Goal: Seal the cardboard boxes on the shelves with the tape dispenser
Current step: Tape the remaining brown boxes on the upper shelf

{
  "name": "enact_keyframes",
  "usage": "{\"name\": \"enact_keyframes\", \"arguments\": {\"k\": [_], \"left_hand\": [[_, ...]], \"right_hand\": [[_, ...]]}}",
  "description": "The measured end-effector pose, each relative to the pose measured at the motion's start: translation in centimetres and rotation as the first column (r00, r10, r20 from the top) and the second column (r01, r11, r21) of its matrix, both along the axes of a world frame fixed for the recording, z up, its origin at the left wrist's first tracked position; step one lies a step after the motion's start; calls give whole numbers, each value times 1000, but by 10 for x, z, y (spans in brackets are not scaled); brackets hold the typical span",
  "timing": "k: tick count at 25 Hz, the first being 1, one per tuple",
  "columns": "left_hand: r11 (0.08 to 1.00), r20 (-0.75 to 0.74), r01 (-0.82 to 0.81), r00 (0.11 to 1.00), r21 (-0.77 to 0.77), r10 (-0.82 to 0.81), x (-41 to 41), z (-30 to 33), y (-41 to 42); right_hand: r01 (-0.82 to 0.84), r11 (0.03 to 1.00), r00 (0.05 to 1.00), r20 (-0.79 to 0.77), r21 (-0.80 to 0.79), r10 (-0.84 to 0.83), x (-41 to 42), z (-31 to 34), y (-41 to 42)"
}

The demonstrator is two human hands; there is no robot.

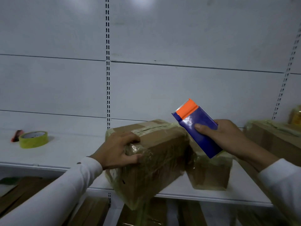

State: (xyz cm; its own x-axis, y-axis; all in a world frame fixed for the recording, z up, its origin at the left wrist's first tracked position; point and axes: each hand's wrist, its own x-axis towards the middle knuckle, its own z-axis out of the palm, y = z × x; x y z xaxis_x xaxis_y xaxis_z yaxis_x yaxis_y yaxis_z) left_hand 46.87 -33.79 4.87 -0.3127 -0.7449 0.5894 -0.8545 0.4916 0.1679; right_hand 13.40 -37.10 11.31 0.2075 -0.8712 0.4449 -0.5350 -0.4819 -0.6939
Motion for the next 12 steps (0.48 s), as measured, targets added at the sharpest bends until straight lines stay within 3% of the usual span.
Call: {"name": "enact_keyframes", "arguments": {"k": [7,12], "left_hand": [[995,28,-10,1000,99,7,19,5,-13],[979,-85,-11,996,204,29,68,0,-22]], "right_hand": [[-119,991,993,15,58,119,-4,-14,-12],[-168,978,984,-36,120,173,-5,-7,-2]]}}
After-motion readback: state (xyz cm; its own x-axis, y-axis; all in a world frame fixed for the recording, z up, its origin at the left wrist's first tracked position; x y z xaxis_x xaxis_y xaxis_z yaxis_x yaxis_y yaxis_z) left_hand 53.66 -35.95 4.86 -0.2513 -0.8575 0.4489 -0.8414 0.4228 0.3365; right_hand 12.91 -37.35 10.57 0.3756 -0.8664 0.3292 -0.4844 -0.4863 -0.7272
